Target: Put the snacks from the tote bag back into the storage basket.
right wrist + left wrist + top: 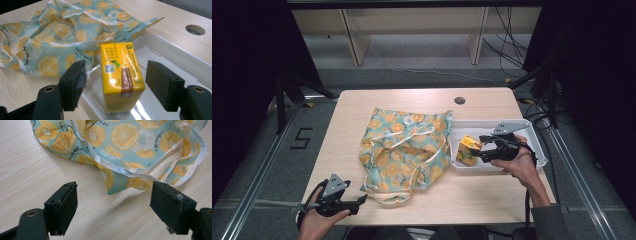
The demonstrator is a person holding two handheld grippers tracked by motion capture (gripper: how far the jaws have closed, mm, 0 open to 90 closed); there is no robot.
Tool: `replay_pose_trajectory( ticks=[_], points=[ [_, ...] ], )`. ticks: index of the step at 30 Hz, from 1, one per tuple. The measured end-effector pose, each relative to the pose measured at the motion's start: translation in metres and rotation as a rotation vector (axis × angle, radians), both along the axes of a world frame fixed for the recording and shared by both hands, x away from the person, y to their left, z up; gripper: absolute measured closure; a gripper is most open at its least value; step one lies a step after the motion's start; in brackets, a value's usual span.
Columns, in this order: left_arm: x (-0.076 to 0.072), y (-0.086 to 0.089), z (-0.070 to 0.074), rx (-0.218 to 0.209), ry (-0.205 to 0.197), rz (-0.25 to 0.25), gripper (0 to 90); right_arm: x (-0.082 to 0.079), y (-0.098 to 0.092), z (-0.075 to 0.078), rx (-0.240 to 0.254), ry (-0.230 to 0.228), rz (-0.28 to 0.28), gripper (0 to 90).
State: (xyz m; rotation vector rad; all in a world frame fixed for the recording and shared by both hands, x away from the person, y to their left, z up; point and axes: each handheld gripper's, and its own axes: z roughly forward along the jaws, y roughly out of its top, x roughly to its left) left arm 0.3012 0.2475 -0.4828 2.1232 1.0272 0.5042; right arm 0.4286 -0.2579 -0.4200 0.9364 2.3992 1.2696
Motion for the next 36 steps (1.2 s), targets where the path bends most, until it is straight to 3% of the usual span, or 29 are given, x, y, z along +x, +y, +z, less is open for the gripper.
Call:
replay_pose_trajectory(
  ticks=[3,4,5,8,10,11,12,13,15,17,19,21,24,27,28,30,31,34,36],
  points=[
    [0.001,-0.001,0.000,0.002,0.002,-0.003,21.3,-0.007,-0.004,0.004,0.019,0.013,-0.015,40.5],
    [0.000,-0.003,-0.002,-0.030,0.004,0.019,21.3,-0.009,-0.005,0.005,0.020,0.001,-0.018,42.5],
    [0.001,-0.002,-0.002,-0.016,-0.013,-0.006,21.3,-0.012,-0.006,0.005,0.038,0.005,-0.022,48.7],
    [0.002,-0.002,-0.001,-0.003,0.001,-0.010,21.3,-0.019,-0.008,0.007,0.066,-0.013,-0.012,66.0],
    [0.002,-0.003,-0.001,-0.004,0.000,-0.003,21.3,-0.025,-0.008,0.008,0.056,-0.017,0.018,76.5],
    [0.002,-0.006,-0.002,-0.033,-0.003,0.015,21.3,-0.026,-0.008,0.008,0.054,-0.036,0.032,82.5],
    [0.004,-0.004,-0.002,0.003,-0.002,-0.007,21.3,-0.030,-0.006,0.008,0.054,-0.022,0.034,85.3],
    [0.004,-0.005,-0.002,-0.011,0.003,-0.007,21.3,-0.031,-0.005,0.008,0.044,-0.044,0.051,89.0],
    [0.005,-0.006,-0.003,-0.002,0.001,-0.015,21.4,-0.033,-0.003,0.008,0.017,-0.053,0.055,90.0],
    [0.005,-0.008,-0.004,-0.035,0.004,0.007,21.4,-0.036,0.001,0.005,0.000,-0.051,0.064,90.0],
    [0.005,-0.007,-0.004,-0.039,0.007,0.015,21.4,-0.037,0.005,0.004,-0.024,-0.036,0.083,90.0],
    [0.006,-0.005,-0.001,0.000,0.008,-0.006,21.4,-0.038,0.007,0.002,-0.038,-0.044,0.088,90.0],
    [0.006,-0.006,-0.002,-0.002,0.005,-0.005,21.4,-0.038,0.010,-0.003,-0.058,-0.021,0.074,90.0],
    [0.007,-0.008,-0.004,-0.030,0.007,0.011,21.4,-0.034,0.007,-0.007,-0.073,-0.011,0.083,90.0],
    [0.007,-0.007,-0.003,-0.009,0.010,-0.004,21.4,-0.034,0.006,-0.007,-0.076,-0.009,0.066,90.0],
    [0.006,-0.007,-0.003,-0.019,0.006,-0.001,21.4,-0.034,0.005,-0.008,-0.077,0.009,0.052,90.0],
    [0.006,-0.005,-0.002,0.008,0.002,-0.016,21.4,-0.033,0.005,-0.009,-0.074,-0.005,0.056,90.0],
    [0.005,-0.006,-0.004,-0.013,0.009,-0.009,21.4,-0.032,0.005,-0.011,-0.076,-0.001,0.048,90.0],
    [0.005,-0.006,-0.003,-0.002,-0.002,-0.015,21.4,-0.030,0.005,-0.012,-0.086,-0.008,0.053,90.0]
  ],
)
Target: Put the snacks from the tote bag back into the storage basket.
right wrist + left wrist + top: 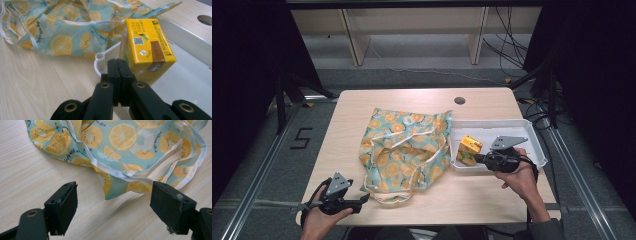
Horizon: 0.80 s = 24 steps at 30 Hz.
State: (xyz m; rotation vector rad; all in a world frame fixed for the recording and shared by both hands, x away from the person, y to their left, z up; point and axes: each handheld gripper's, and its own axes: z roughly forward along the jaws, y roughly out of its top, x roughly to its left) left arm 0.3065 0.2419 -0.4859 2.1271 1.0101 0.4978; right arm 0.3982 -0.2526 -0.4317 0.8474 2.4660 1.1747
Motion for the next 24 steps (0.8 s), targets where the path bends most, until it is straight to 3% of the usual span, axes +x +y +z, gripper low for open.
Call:
replay_pose_trajectory(
  ticks=[4,6,7,8,10,14,15,18,19,21,22,24],
  points=[
    [0.000,0.000,0.000,0.004,0.011,0.000,21.4,0.001,0.002,-0.002,-0.010,0.013,-0.022,90.0],
    [0.000,-0.001,0.000,-0.003,0.006,0.002,21.4,0.003,0.001,-0.003,-0.020,-0.004,-0.034,90.0],
    [0.000,-0.001,0.000,-0.008,0.003,0.006,21.4,0.002,0.001,-0.003,-0.018,0.020,-0.041,90.0],
    [-0.001,-0.002,-0.001,-0.016,0.006,0.013,21.4,0.004,0.000,-0.003,-0.017,0.003,-0.040,90.0],
    [-0.001,-0.003,-0.002,-0.025,0.004,0.017,21.4,0.003,-0.002,-0.002,-0.015,0.010,-0.044,90.0],
    [-0.001,-0.002,-0.001,-0.001,0.010,0.001,21.4,0.006,-0.002,-0.003,-0.021,-0.008,-0.034,90.0],
    [-0.001,-0.003,-0.003,-0.029,0.005,0.017,21.4,0.006,-0.003,-0.003,-0.028,-0.013,-0.031,90.0],
    [0.000,-0.002,-0.002,-0.015,-0.003,0.006,21.4,0.006,-0.004,-0.003,-0.022,0.004,-0.055,90.0],
    [0.000,-0.001,-0.001,0.010,0.006,-0.003,21.4,0.007,-0.006,-0.003,-0.028,-0.010,-0.054,90.0],
    [-0.001,-0.004,-0.002,-0.033,0.000,0.028,21.4,0.008,-0.008,-0.003,-0.017,0.004,-0.057,90.0],
    [-0.001,-0.002,-0.002,-0.017,0.007,0.016,21.4,0.008,-0.008,-0.003,-0.013,0.001,-0.069,90.0],
    [-0.001,-0.003,-0.002,-0.025,0.005,0.015,21.4,0.010,-0.011,-0.003,-0.019,-0.022,-0.073,90.0]
  ],
)
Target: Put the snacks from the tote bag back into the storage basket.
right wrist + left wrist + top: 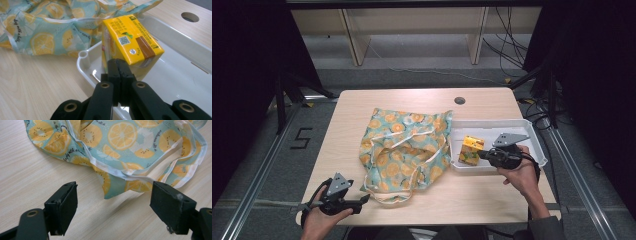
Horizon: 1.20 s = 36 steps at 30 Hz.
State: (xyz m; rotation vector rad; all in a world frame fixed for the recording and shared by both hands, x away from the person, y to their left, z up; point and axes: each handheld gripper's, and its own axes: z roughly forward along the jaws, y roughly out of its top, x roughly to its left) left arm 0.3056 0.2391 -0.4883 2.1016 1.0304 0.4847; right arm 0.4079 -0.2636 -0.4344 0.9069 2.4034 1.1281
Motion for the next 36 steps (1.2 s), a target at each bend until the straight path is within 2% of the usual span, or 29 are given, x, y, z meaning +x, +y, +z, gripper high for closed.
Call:
replay_pose_trajectory(
  ticks=[1,5,6,8,11,12,13,14,15,17,21,22,23,26,27,28,29,30,31,32,33,34,35,36],
  points=[
    [0.000,0.000,0.000,0.000,0.000,0.001,21.4,0.001,-0.001,0.000,0.001,0.019,0.007,90.0],
    [0.001,0.001,0.001,0.016,-0.010,-0.012,21.4,0.003,-0.004,0.000,-0.004,-0.001,-0.012,90.0],
    [0.001,0.002,0.002,0.028,-0.001,-0.014,21.4,0.001,-0.003,0.001,0.008,0.029,-0.027,90.0],
    [0.001,0.002,0.001,0.025,0.000,-0.009,21.4,0.004,-0.005,0.000,0.003,-0.001,-0.020,90.0],
    [0.001,0.003,0.002,0.033,-0.012,-0.016,21.4,0.005,-0.006,0.001,0.000,0.008,-0.023,90.0],
    [0.001,0.003,0.002,0.021,0.003,-0.010,21.4,0.006,-0.007,0.001,-0.002,0.008,-0.024,90.0],
    [0.001,0.004,0.004,0.038,0.001,-0.014,21.4,0.006,-0.007,0.001,-0.006,0.005,-0.025,90.0],
    [0.000,0.002,0.003,-0.003,0.003,0.007,21.4,0.006,-0.007,0.000,-0.006,0.009,-0.025,90.0],
    [0.001,0.006,0.004,0.025,-0.014,-0.011,21.4,0.006,-0.008,0.000,-0.001,0.008,-0.021,90.0],
    [0.001,0.006,0.004,0.025,-0.013,-0.009,21.4,0.005,-0.007,0.001,0.006,0.011,-0.022,89.4],
    [0.001,0.006,0.005,0.034,-0.014,-0.014,21.4,0.000,-0.004,0.006,0.032,-0.003,-0.011,78.9],
    [0.000,0.005,0.004,0.022,-0.014,-0.007,21.4,-0.001,-0.004,0.007,0.040,-0.006,-0.009,74.5],
    [0.000,0.006,0.005,0.038,-0.004,-0.015,21.4,-0.004,-0.001,0.008,0.055,-0.001,-0.024,67.6],
    [0.000,0.006,0.004,0.033,-0.013,-0.012,21.4,-0.008,0.002,0.009,0.074,-0.007,-0.057,58.0],
    [0.000,0.006,0.005,0.037,-0.009,-0.010,21.4,-0.008,0.002,0.009,0.073,-0.026,-0.055,55.2],
    [0.000,0.006,0.004,0.029,-0.021,-0.006,21.4,-0.010,0.003,0.009,0.087,-0.022,-0.060,53.3],
    [0.000,0.007,0.005,0.034,-0.011,-0.007,21.4,-0.013,0.005,0.009,0.100,-0.010,-0.071,51.6],
    [0.000,0.007,0.005,0.027,-0.018,-0.009,21.4,-0.012,0.005,0.008,0.096,-0.046,-0.062,50.7],
    [0.000,0.007,0.004,0.013,-0.008,0.002,21.4,-0.015,0.007,0.008,0.101,-0.013,-0.088,49.6],
    [0.000,0.006,0.004,-0.005,-0.007,0.017,21.4,-0.017,0.008,0.007,0.104,-0.002,-0.094,49.0],
    [0.000,0.008,0.006,0.032,-0.011,-0.006,21.4,-0.017,0.009,0.005,0.103,-0.024,-0.092,47.9],
    [0.000,0.008,0.006,0.029,-0.011,-0.004,21.4,-0.019,0.011,0.005,0.111,0.001,-0.096,46.6],
    [0.000,0.008,0.006,0.031,-0.010,-0.005,21.4,-0.020,0.010,0.004,0.099,-0.011,-0.092,45.9],
    [0.000,0.008,0.006,0.030,-0.010,-0.005,21.4,-0.023,0.012,0.004,0.109,-0.002,-0.109,45.9]
  ],
)
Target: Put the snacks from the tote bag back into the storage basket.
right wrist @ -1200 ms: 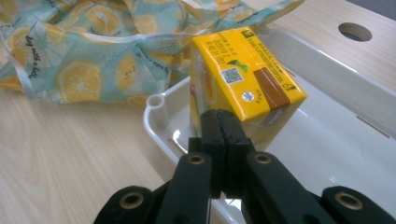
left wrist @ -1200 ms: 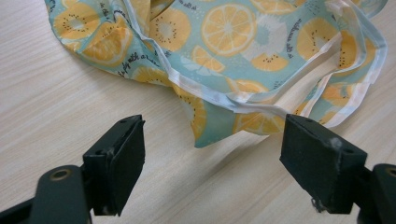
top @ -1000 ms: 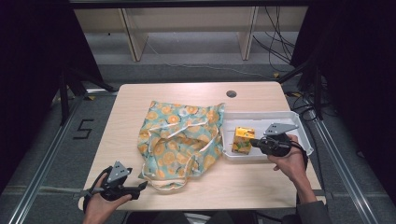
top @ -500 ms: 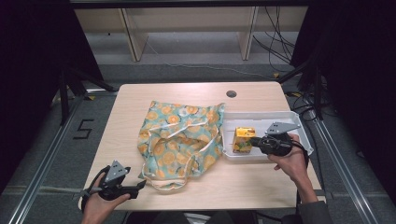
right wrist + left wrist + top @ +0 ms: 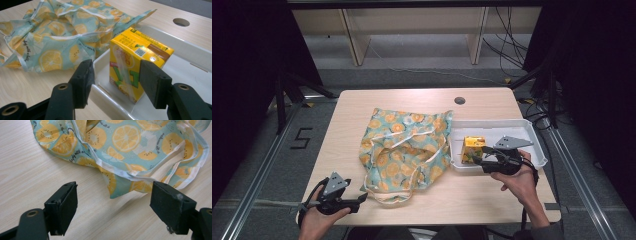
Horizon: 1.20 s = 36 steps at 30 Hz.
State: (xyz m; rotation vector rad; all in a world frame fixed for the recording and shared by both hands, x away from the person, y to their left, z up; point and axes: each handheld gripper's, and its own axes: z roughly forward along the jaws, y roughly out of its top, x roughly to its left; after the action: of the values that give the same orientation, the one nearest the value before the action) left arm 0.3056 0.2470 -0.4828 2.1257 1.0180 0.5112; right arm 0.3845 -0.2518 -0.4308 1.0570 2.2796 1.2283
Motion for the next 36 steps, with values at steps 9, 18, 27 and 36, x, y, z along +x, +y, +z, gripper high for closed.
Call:
replay_pose_trajectory(
  ticks=[9,18,27,36],
  points=[
    [0.000,0.001,0.001,0.019,-0.001,-0.016,21.4,-0.011,0.008,-0.007,-0.009,0.012,0.007,40.7],
    [-0.002,-0.005,-0.003,-0.041,0.000,0.021,21.4,-0.020,0.021,-0.020,-0.015,-0.003,0.081,35.4],
    [-0.003,-0.001,-0.002,-0.002,0.003,0.002,21.4,-0.028,0.028,-0.029,-0.042,0.031,0.111,32.8],
    [-0.008,-0.007,-0.005,-0.028,0.008,0.003,21.4,-0.043,0.030,-0.040,-0.084,0.066,0.131,28.9]
  ],
)
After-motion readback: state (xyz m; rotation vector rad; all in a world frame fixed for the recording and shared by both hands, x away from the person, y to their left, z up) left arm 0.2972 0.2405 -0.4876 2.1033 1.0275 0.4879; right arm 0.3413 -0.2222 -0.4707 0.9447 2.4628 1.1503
